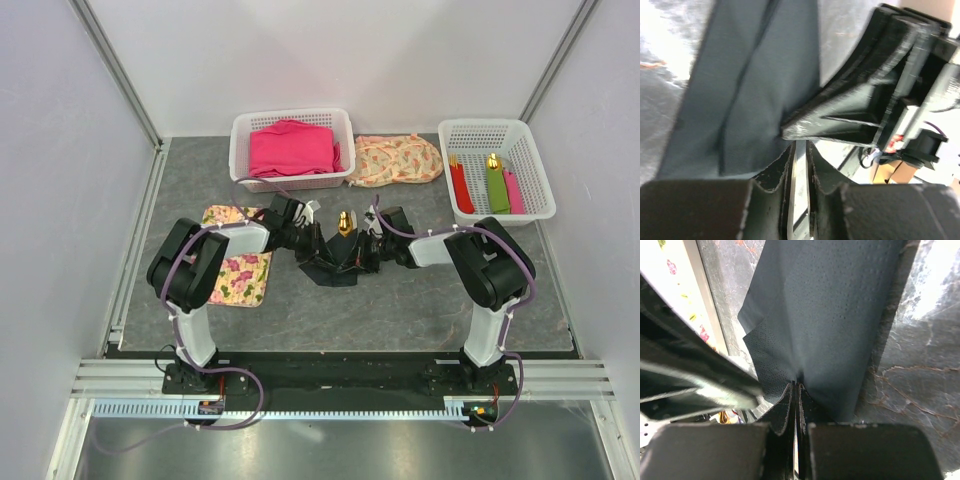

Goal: Place the utensils on the paper napkin and roll it up

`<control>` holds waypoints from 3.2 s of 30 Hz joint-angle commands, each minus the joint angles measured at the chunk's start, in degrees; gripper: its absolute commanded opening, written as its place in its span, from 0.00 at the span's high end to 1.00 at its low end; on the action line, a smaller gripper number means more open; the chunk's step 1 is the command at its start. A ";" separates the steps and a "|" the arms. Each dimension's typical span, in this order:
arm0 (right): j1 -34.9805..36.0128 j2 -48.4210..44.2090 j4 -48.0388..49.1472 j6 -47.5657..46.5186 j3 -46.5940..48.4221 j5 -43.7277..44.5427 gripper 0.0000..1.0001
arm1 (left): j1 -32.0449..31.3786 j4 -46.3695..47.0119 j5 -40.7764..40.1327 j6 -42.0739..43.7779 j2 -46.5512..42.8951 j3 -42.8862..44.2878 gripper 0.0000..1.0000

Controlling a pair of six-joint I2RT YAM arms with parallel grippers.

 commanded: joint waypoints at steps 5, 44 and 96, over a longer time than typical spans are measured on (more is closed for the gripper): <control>0.27 -3.28 -1.03 0.18 -3.80 3.23 1.00 | 0.13 -5.95 -3.11 4.00 4.79 2.12 0.87; 0.18 0.76 -8.06 -14.76 4.90 10.52 1.00 | 1.18 -2.02 2.84 7.70 -0.12 2.04 0.82; 0.62 2.15 -10.87 -9.75 5.87 6.21 0.96 | -3.12 -6.49 -6.72 2.78 3.92 -0.43 0.91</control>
